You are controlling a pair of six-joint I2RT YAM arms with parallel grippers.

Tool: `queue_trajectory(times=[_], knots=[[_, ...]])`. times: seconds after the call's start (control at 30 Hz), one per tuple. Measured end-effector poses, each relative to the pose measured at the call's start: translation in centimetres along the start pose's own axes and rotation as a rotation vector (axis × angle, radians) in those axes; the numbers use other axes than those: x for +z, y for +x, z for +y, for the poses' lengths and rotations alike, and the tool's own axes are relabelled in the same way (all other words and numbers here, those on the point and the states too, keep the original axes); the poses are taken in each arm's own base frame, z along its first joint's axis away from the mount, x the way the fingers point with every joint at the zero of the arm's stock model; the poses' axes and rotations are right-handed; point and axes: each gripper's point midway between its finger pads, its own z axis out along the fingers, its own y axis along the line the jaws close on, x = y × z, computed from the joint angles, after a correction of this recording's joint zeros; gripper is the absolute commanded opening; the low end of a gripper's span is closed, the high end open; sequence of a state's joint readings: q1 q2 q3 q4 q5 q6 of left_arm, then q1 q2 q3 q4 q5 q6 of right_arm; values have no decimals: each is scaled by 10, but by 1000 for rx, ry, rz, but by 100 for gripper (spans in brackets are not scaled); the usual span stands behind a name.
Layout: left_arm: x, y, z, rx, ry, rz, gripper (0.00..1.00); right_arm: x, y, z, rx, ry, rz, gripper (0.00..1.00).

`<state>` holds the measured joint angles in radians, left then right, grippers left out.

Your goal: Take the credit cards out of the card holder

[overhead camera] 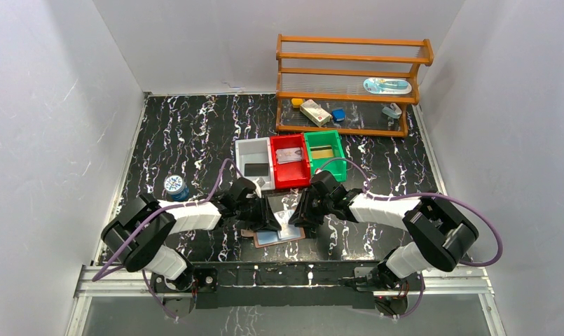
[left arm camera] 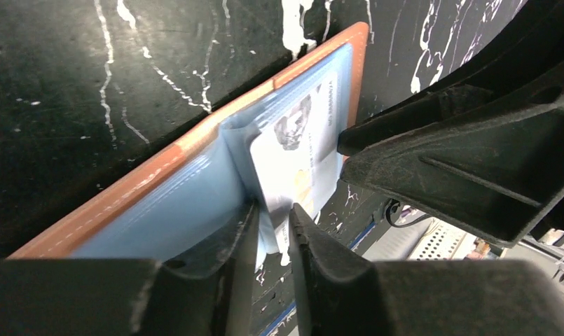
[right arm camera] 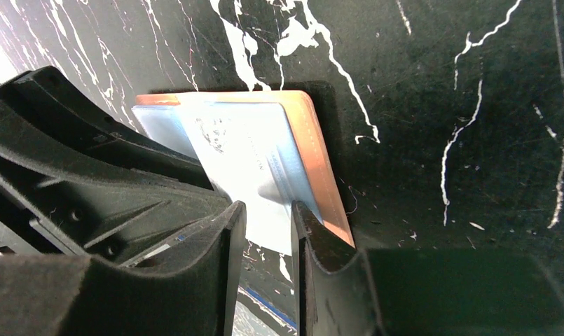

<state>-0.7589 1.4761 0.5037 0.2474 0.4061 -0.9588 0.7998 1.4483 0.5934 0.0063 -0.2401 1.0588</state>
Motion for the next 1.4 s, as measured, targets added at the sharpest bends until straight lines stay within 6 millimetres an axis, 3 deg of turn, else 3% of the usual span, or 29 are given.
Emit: queue_trajectory(times=[0.3,0.6,0.73,1.07,1.4], knots=[[0,1,6,-65,20,-27,0,0,0,0,1,-3,1,38],[-2,2,6,-72,22,-29,0,0,0,0,1,-2,1,34],[-4,3,5,-60,20,-27,11,0,1,0,0,-4,3,30],[-4,5,-6,-36,66,-11,22,0,6,6,0,-48,27,27],[-1,4,-7,-42,68,-7,23,0,8,3,2,-43,30,33]])
